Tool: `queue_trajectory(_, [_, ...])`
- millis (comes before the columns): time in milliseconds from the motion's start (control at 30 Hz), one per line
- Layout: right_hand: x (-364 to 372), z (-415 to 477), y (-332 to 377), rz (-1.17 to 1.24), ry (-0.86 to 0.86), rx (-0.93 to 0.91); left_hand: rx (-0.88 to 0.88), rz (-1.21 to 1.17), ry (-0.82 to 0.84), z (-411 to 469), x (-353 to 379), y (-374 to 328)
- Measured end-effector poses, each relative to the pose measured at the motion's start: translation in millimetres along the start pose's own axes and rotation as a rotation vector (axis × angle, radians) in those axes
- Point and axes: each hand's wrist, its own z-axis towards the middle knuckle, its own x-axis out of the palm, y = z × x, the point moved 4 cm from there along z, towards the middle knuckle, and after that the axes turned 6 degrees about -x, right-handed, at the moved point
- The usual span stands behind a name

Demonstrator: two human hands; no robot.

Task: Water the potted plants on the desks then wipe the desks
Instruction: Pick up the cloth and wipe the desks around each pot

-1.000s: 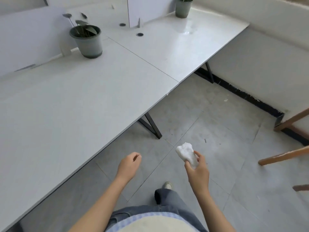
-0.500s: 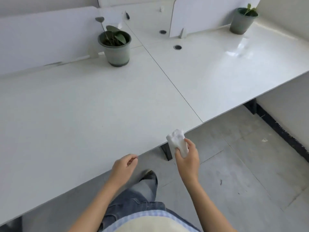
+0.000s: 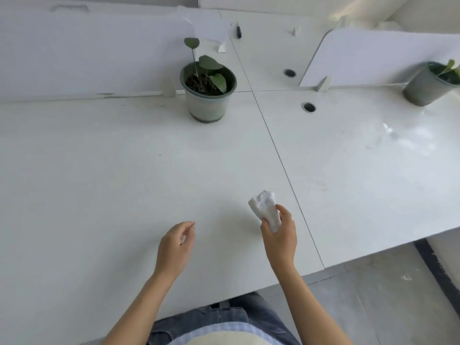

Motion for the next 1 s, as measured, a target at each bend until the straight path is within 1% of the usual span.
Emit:
queue_trajectory(67, [7.2,28.7,11.4,-0.026,0.023,-0.054,0.011,0.032,-0.098,17.5,-3.1,-5.0])
queue_trajectory(167, [15.1,75.2,30.3,-0.051,0.05,-0.138,0.003,0.143,-0.252,43.0,-6.4,-10.4])
queue_trajectory(267, [22.4,125.0,52.8,-0.071,0.055,-0.224,-0.056,0.297,-0.336,65.9,-4.7,-7.7])
queue_trajectory(400, [33.4,195.3,84.0,-0.108,0.006,-0.326,-0.144,0.555,-0.3,83.6,6.7,1.6])
queue_trajectory(467, [49.6,233.2,93.6,-0.222,0.071,-0.381,-0.17,0.661,-0.303,86.8,10.5,2.2])
queue_trajectory(567, [89.8,280.3,83.5,-0.488,0.319,-0.358,-0.19,0.699,-0.321,89.3,12.6,5.0])
queue_trajectory(633, [112.9,299.8,73.7,-0.616,0.4,-0.372,-0.197,0.706,-0.351,89.1,11.9,4.8])
queue_trajectory(733, [137.5,319.2,76.7,-0.674,0.421,-0.438,-0.189,0.711,-0.395,89.6,12.0,5.3])
queue_trajectory(833, [156.4,339.8,96.3,-0.687,0.438,-0.495,-0.167,0.732,-0.445,90.3,11.4,6.0])
queue_trajectory(1000, [175.4,353.4,110.8,-0.751,0.502,-0.49,-0.159,0.76,-0.49,91.2,10.6,5.0])
